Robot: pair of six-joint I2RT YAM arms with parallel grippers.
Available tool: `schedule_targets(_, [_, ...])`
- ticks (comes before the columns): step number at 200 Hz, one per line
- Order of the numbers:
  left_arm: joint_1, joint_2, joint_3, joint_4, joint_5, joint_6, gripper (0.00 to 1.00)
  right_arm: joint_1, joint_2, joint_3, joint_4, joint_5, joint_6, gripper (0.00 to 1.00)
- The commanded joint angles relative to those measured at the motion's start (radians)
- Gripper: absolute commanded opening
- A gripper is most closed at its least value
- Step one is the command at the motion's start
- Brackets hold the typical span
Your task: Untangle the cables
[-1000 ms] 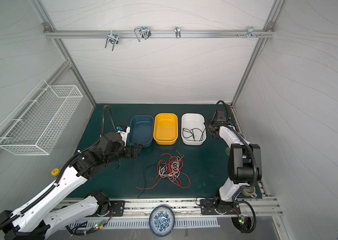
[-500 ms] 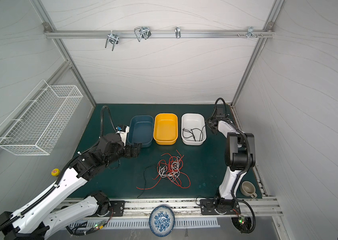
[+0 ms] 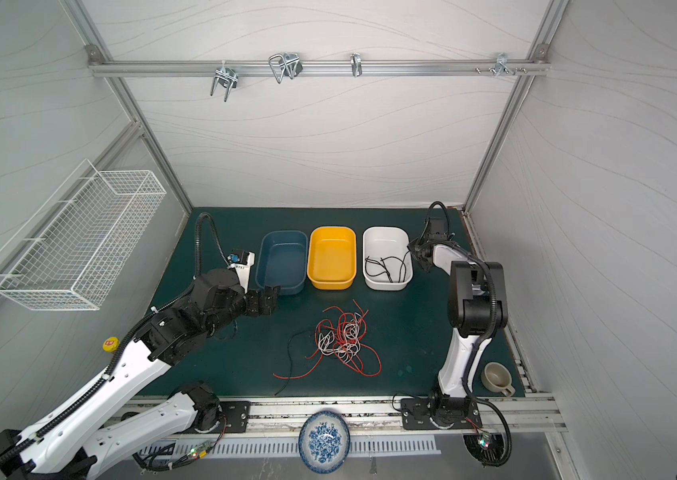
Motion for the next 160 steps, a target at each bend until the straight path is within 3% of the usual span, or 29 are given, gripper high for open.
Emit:
schedule_targets(1, [0.002, -0.013, 0.002, 0.038, -0.022, 0.013, 0.99, -0.005, 0.020, -0.003, 0.028, -0.016, 0.006, 0.39])
schedule_targets(30, [0.002, -0.009, 0.003, 0.035, -0.023, 0.013, 0.99, -0.005, -0.005, -0.017, 0.032, -0.005, -0.007, 0.26])
schedule_targets(81, [0.002, -0.012, 0.004, 0.035, -0.026, 0.015, 0.99, 0.044, -0.108, -0.008, 0.002, 0.106, -0.089, 0.13])
schedule_targets(109, [0.002, -0.015, 0.002, 0.033, -0.031, 0.016, 0.99, 0.088, -0.168, -0.005, -0.013, 0.199, -0.148, 0.08])
schedule_targets(160, [0.002, -0.020, -0.002, 0.031, -0.044, 0.018, 0.99, 0.188, -0.252, 0.013, -0.014, 0.254, -0.254, 0.00])
